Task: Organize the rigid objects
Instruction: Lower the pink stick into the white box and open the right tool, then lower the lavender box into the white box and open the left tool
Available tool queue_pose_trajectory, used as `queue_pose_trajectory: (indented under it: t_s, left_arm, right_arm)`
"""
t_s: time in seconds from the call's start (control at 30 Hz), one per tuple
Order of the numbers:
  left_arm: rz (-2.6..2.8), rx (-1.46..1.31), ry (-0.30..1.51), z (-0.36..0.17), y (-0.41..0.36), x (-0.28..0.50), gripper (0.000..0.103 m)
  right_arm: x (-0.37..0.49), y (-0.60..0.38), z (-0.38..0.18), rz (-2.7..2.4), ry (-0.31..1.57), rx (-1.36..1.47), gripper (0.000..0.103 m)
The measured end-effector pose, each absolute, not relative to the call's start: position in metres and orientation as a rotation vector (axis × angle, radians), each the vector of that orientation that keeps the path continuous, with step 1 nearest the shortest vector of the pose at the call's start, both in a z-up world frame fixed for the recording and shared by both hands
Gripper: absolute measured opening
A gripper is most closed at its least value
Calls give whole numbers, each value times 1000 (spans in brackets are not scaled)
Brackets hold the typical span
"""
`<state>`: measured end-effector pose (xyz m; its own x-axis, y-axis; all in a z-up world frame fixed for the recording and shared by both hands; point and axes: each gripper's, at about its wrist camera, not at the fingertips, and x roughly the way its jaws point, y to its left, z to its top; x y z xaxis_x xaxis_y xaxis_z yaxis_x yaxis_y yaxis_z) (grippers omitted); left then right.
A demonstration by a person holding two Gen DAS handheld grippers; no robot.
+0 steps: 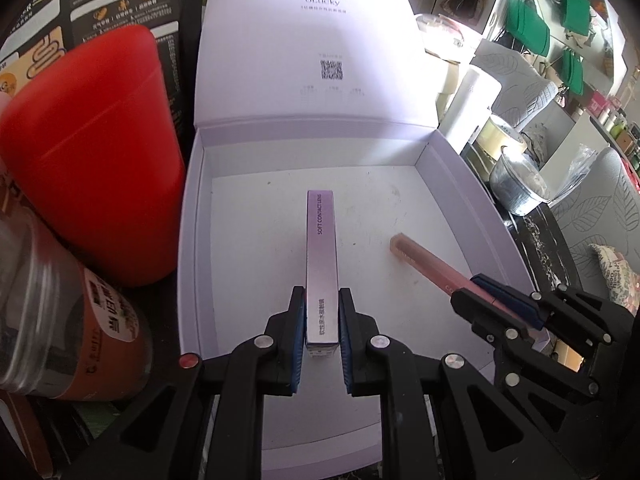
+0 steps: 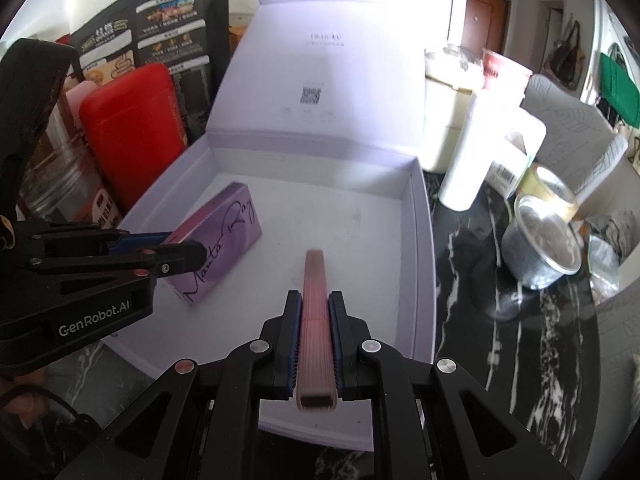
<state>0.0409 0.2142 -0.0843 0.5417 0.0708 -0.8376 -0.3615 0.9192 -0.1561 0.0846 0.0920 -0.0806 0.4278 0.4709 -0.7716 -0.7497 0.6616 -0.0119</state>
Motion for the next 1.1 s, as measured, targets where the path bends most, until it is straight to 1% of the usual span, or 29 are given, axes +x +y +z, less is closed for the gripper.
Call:
queue_pose_trajectory:
  t_s: [0.17, 0.3, 0.33, 0.4, 0.47, 0.53, 0.6, 1.1]
  left_arm:
    - [276, -312, 963, -85, 212, 41, 15]
    - [283, -298, 975, -87, 210, 45, 15]
    - [284, -301, 978, -88, 210, 45, 15]
    - [283, -305, 980, -87, 211, 45, 15]
    - [282, -315, 984, -87, 212, 45, 15]
    - [284, -329, 985, -87, 214, 45, 15]
    - [291, -324, 991, -87, 214, 45, 15]
    - [298, -282, 1022, -82, 198, 52, 16]
  right_arm:
    - [91, 92, -93, 778, 876, -375, 14]
    - [91, 93, -93, 769, 868, -376, 15]
    - [92, 92, -93, 765, 869, -372, 17]
    - [93, 90, -91, 752, 867, -366, 29]
    - [95, 87, -89, 745, 866, -355, 32]
    - [93, 83, -86, 742, 864, -344, 32]
    - [92, 80, -83, 740, 861, -338, 36]
    - [80, 42, -54, 702, 812, -295, 36]
